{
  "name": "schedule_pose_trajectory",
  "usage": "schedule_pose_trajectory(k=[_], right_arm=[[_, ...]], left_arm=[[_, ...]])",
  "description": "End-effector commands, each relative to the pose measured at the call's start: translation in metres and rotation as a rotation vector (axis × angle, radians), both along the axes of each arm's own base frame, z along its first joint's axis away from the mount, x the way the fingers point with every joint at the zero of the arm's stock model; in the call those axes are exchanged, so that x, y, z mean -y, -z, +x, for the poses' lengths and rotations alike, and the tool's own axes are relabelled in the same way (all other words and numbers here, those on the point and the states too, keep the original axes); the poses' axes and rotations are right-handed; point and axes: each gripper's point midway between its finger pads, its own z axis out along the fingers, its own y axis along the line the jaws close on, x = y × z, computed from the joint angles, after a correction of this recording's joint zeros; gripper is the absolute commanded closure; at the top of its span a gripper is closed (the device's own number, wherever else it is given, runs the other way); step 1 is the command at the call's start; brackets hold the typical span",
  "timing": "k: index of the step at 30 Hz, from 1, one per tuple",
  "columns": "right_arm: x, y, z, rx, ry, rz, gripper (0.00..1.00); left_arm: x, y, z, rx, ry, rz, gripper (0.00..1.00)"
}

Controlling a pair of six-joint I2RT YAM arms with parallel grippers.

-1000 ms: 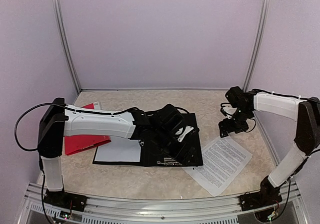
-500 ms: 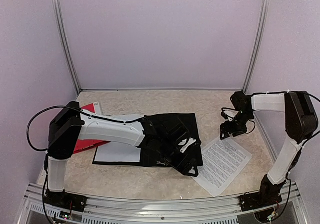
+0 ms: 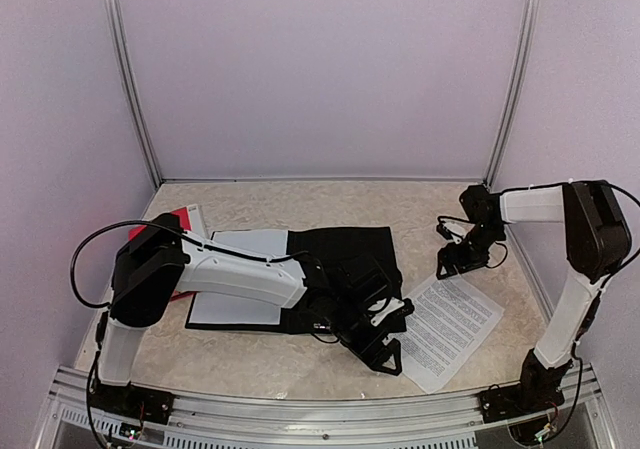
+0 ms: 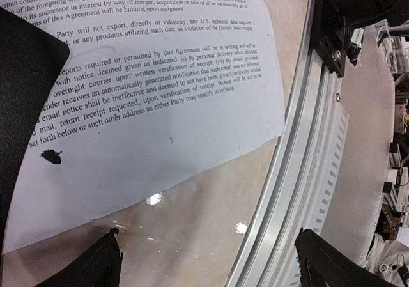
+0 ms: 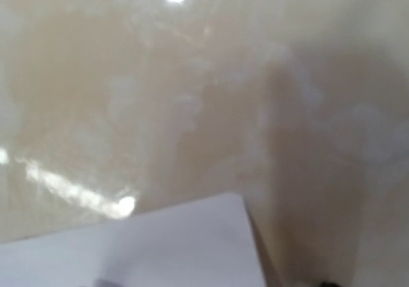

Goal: Put the files into the folder
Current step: Pick up the file from the center of the board.

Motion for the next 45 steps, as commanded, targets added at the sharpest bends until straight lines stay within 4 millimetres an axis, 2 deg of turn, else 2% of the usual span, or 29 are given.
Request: schedule_pose_trajectory(k=[1,11,21,28,33,39,45], right_arm=[[-0.005,0.020,-0.014,-0.065,-0.027,0.045,0.25],[-0.014,0.013,-0.031,-0.082,-0.008,0.098,0.39],[-0.017,-0.013,-0.029,-0.056,0.021,0.098,0.59],[-0.028,-0.031,-0.029,-0.032,0.024,0.115,0.79],[-0.031,-0.042,-0.029,-0.012,0.029,0.118,1.00],[-0.028,-0.069,-0.025,0.034,0.042,0.053,1.00],[-0.021,-0.108,-0.020,0.091,0.059,-0.031,1.00]], left_arm=[[0.002,0.009,-0.003,-0.026,0.025,0.021,0.09],[0.002,0.019,0.004,-0.035,0.001,0.053,0.09],[0.002,0.020,0.007,-0.021,-0.015,0.061,0.09],[0.002,0.022,0.008,-0.018,-0.021,0.069,0.09],[0.001,0.022,0.009,-0.012,-0.027,0.073,0.09],[0.000,0.015,0.013,0.006,-0.036,0.063,0.09],[0.001,-0.006,0.018,0.036,-0.040,0.028,0.08]])
